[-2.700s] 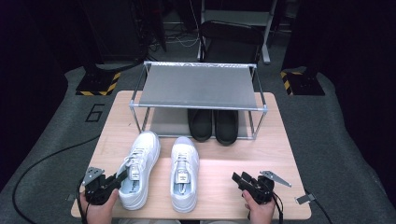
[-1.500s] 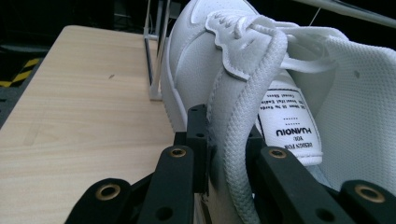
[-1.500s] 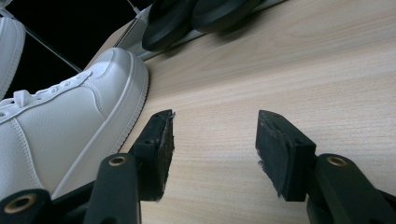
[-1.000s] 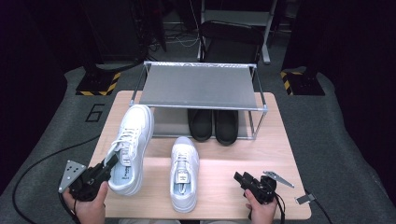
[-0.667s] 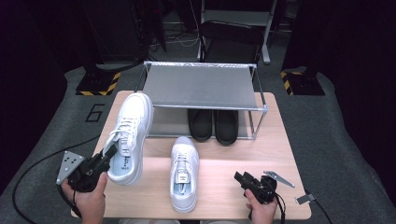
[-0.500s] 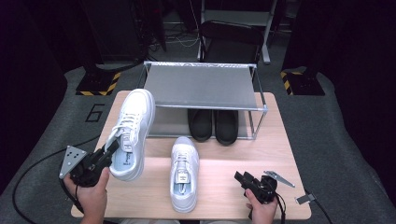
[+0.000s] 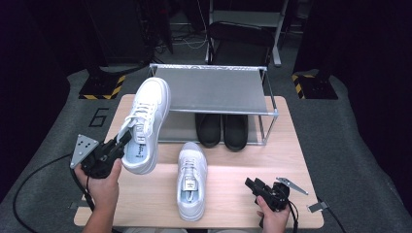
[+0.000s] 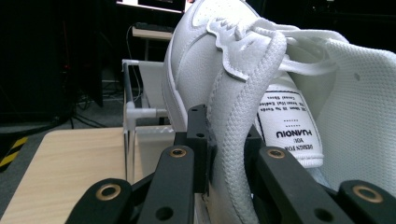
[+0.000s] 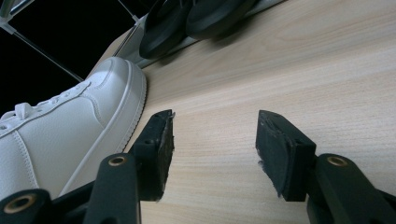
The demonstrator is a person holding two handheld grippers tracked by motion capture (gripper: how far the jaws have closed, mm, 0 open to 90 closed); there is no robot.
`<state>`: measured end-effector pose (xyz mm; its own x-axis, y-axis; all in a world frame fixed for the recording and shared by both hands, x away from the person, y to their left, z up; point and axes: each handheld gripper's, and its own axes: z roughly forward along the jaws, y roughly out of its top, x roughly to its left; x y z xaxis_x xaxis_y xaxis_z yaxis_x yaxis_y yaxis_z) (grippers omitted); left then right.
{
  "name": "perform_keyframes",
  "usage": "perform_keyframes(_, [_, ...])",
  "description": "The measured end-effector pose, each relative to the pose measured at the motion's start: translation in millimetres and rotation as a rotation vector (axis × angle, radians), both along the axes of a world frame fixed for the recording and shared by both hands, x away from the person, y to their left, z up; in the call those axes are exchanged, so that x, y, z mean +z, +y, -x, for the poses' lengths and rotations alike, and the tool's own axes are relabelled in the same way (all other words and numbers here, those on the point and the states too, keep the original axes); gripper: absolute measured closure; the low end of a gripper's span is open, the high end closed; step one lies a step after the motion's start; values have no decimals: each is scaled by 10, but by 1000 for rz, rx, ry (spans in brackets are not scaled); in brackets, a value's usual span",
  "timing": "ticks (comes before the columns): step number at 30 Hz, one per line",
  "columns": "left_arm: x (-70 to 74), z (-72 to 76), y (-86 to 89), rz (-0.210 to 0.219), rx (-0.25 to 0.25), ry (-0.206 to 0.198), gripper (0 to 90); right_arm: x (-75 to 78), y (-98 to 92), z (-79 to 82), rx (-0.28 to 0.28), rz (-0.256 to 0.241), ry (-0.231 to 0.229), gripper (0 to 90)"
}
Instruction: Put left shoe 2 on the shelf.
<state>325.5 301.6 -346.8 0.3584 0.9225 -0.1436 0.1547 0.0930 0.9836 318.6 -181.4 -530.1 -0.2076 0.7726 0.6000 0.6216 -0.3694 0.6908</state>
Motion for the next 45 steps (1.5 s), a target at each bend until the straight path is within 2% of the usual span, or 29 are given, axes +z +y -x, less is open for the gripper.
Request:
perform_keyframes(3, [54,-60,-50,-4,-4,-10,810,-13,-12,-6,-2,3,-13,465])
perform_keyframes(6, [96,-126,-102,-4,-9,-14,810,-12,-19,-5,-3,-5,-3,465])
perform_keyframes(28, [227,-511,-316,8,-29,-23,810,-31,-84,16,-17,-9,-4,464])
perform_keyframes(36, [303,-671,-423,25,-42,-33,810,-32,-110,41,-31,-15,-2,464])
perform_keyframes(45, [397,-853,-572,16,-49,-42,811,-42,-147,46,-38,-13,-4,464])
